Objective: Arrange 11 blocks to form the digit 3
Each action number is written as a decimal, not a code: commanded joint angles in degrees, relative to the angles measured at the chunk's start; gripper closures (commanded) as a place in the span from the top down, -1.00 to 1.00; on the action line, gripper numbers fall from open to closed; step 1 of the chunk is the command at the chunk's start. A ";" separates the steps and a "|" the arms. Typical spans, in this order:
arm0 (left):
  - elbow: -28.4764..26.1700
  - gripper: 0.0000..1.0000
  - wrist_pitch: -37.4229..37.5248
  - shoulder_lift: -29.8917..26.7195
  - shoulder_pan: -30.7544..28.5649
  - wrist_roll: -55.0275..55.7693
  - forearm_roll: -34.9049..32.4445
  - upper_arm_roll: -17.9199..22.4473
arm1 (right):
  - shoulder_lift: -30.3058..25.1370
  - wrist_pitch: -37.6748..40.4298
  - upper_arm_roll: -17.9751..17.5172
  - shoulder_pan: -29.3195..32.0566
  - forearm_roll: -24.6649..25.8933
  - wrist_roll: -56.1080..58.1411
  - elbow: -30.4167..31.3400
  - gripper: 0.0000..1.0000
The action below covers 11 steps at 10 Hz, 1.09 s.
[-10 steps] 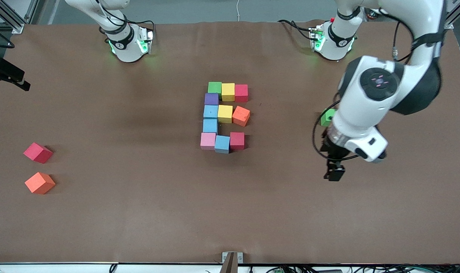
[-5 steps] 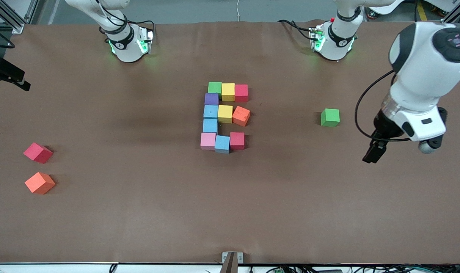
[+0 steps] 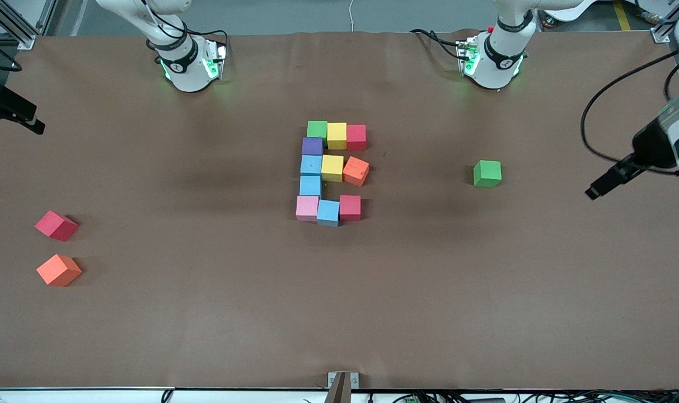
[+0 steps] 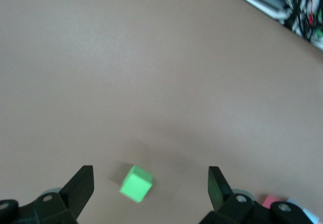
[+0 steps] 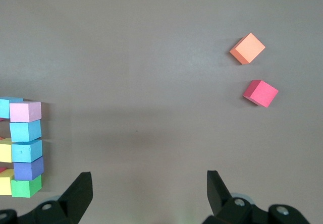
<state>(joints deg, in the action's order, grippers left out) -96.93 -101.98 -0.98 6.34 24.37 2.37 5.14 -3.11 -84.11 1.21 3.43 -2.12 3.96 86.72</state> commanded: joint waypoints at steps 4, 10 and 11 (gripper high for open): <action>-5.57 1.00 -0.14 -7.92 3.07 -9.68 1.40 -0.48 | -0.58 -0.17 -0.33 -1.23 -0.61 -0.18 0.21 1.00; -2.65 1.00 3.99 -6.94 -4.04 -23.85 -1.12 -4.76 | -0.67 -0.62 -0.07 -1.68 0.01 -0.18 0.03 1.00; -1.69 1.00 3.99 -6.06 -3.97 -24.10 -1.32 -4.97 | -0.67 -0.62 0.01 -1.41 -0.08 -0.10 0.03 1.00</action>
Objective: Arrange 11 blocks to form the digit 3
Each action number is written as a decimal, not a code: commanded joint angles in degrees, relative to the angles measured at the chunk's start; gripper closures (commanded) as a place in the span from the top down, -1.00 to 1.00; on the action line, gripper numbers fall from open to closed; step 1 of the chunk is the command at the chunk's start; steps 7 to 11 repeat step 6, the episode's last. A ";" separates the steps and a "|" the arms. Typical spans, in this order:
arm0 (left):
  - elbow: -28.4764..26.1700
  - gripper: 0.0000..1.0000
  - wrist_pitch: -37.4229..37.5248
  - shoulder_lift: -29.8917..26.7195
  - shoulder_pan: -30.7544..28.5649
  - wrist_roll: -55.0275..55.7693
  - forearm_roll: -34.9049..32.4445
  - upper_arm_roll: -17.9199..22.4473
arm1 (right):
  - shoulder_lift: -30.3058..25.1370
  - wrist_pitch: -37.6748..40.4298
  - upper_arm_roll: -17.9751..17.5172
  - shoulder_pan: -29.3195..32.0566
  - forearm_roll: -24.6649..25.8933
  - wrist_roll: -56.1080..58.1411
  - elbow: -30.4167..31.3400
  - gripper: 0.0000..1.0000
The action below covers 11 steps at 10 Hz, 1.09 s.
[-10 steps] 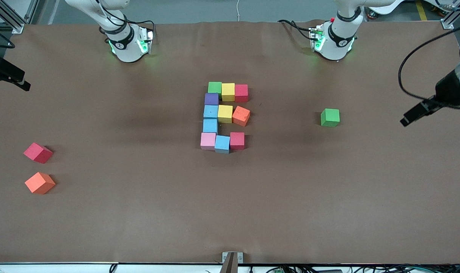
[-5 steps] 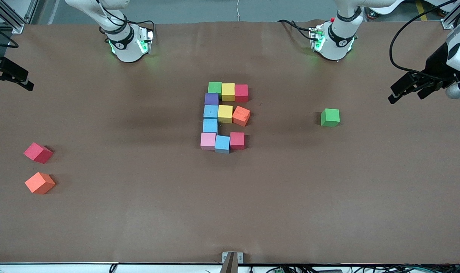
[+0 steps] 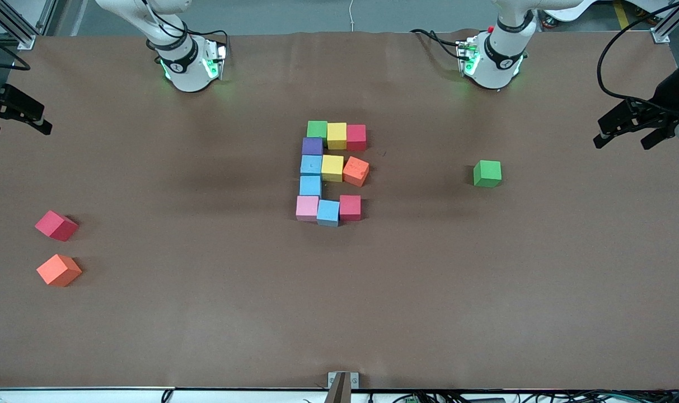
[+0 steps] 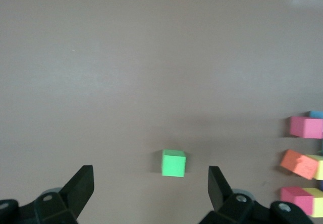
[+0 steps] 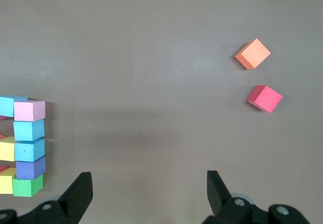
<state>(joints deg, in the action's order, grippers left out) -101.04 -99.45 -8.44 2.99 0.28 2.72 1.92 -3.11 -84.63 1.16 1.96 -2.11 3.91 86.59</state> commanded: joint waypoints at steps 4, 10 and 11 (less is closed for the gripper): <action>0.85 1.00 1.89 -0.07 -0.44 -2.30 -5.18 -2.19 | -0.58 -0.45 0.07 -0.20 -0.09 -0.13 0.16 1.00; 1.19 1.00 3.02 -0.79 -0.61 -2.30 -4.83 -2.10 | -0.58 -0.71 -0.02 -0.38 -0.09 -0.13 0.25 1.00; 1.19 1.00 3.02 -0.79 -0.61 -2.30 -4.83 -2.10 | -0.58 -0.71 -0.02 -0.38 -0.09 -0.13 0.25 1.00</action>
